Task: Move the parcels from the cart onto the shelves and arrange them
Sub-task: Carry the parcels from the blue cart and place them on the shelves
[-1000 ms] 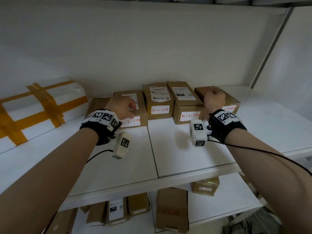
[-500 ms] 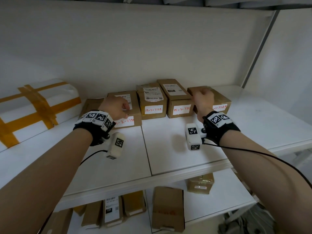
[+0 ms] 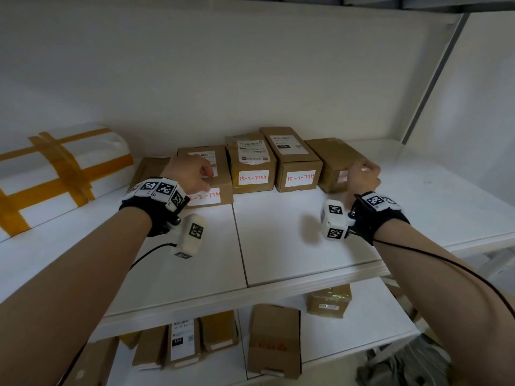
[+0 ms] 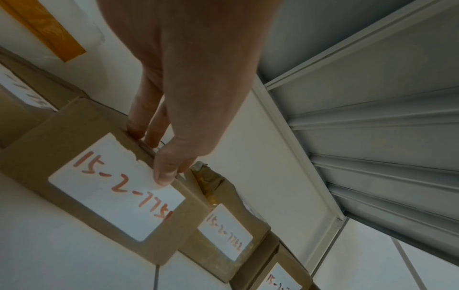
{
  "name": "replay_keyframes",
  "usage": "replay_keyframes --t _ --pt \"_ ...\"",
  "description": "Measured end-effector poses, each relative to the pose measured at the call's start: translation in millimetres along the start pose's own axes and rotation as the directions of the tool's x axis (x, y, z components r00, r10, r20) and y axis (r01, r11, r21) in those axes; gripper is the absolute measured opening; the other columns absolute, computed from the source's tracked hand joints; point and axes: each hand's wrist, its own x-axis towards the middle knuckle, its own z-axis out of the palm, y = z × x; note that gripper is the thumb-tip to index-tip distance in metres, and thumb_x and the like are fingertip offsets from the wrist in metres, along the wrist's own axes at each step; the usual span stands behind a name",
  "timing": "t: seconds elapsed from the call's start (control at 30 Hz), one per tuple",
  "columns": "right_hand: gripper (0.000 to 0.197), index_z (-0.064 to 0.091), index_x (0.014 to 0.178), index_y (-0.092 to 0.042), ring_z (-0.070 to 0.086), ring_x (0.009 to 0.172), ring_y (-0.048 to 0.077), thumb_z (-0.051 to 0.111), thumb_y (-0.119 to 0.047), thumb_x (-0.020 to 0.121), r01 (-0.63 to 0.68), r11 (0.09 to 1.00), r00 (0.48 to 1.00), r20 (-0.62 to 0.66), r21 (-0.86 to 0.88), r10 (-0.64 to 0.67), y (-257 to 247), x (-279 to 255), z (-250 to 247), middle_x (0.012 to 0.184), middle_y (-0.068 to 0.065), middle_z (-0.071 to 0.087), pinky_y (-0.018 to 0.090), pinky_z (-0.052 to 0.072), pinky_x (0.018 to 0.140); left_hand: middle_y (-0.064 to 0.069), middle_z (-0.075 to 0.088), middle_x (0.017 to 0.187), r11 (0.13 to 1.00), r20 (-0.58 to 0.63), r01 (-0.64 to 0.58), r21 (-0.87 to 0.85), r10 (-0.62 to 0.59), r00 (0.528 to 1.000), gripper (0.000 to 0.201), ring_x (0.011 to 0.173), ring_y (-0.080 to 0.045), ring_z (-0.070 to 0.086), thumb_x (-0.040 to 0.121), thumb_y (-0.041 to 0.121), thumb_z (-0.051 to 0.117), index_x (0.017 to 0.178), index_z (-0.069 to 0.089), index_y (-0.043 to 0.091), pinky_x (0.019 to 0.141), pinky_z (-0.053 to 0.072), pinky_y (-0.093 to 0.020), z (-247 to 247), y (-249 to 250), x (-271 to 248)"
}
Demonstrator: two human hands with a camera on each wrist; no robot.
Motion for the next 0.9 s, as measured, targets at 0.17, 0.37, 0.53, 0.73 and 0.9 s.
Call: replay_keyframes --t 0.17,0.37,0.53,0.73,0.9 --pt "0.045 0.044 0.144 -0.023 0.053 0.121 0.034 0.048 -0.030 0.099 0.012 1.000 0.994 0.110 0.029 -0.015 -6 -11 12 0.146 0.015 0.045 0.045 0.044 0.107 0.002 0.060 0.129 1.000 -0.006 0.005 0.010 -0.005 1.000 0.035 0.112 -0.017 0.057 0.086 0.029 0.070 0.120 0.062 0.024 0.091 0.045 -0.028 3 -1 -2" --pt "0.034 0.055 0.122 -0.031 0.055 0.101 0.030 0.054 -0.027 0.089 -0.068 0.993 0.989 0.135 0.100 0.054 -8 -22 14 0.136 0.012 0.049 0.048 0.050 0.102 -0.002 0.060 0.128 0.997 -0.135 0.018 0.069 -0.009 0.991 0.027 0.115 -0.024 0.058 0.089 0.022 0.064 0.116 0.065 0.021 0.096 0.051 -0.037 15 5 -12" --pt "0.007 0.056 0.089 -0.024 0.055 0.075 0.020 0.051 -0.025 0.085 -0.160 0.966 0.957 0.271 0.203 0.101 -12 -42 11 0.098 0.006 0.065 0.031 0.049 0.071 -0.007 0.052 0.134 0.995 -0.132 -0.006 0.096 0.019 0.991 0.033 0.120 -0.028 0.054 0.094 0.019 0.052 0.126 0.060 0.019 0.099 0.048 -0.039 18 10 -23" --pt "0.012 0.055 0.085 -0.017 0.055 0.069 0.013 0.049 -0.013 0.095 -0.176 0.963 0.889 0.453 0.202 0.067 -27 -87 2 0.077 0.001 0.057 0.027 0.043 0.062 -0.006 0.036 0.154 1.000 0.044 0.007 -0.004 -0.006 0.999 0.059 0.139 -0.027 0.037 0.094 0.027 0.057 0.149 0.035 0.021 0.113 0.033 -0.036 8 2 -45" --pt "0.010 0.060 0.092 -0.015 0.054 0.067 0.013 0.050 -0.013 0.097 -0.166 0.952 0.842 0.540 0.259 0.000 -45 -140 2 0.078 0.001 0.058 0.025 0.042 0.060 -0.003 0.043 0.148 0.997 -0.018 -0.011 -0.071 0.010 1.000 0.059 0.135 -0.022 0.042 0.088 0.028 0.064 0.142 0.045 0.021 0.113 0.035 -0.038 -4 -11 -82"
